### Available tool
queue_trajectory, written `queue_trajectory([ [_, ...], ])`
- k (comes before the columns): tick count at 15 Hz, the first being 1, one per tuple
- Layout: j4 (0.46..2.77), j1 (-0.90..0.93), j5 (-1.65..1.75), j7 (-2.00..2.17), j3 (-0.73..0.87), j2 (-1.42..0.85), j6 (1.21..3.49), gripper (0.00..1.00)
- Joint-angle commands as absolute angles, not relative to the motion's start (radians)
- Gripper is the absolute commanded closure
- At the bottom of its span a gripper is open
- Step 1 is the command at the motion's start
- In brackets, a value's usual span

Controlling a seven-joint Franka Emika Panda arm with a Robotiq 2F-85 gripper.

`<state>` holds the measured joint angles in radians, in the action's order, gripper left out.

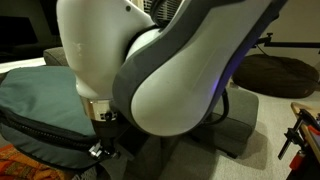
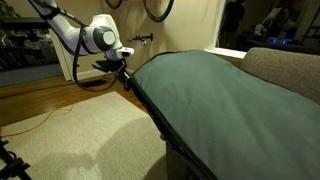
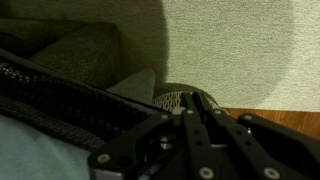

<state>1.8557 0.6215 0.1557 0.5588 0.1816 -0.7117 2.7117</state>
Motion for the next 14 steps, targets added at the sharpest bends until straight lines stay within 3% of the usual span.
queue_trajectory([
  [1,1.873,0.682,0.176,0.62,0.164,-0.644,2.648,0.93],
  [14,1.765,0.712,0.249,0.809,0.16,-0.665,2.512,0.93],
])
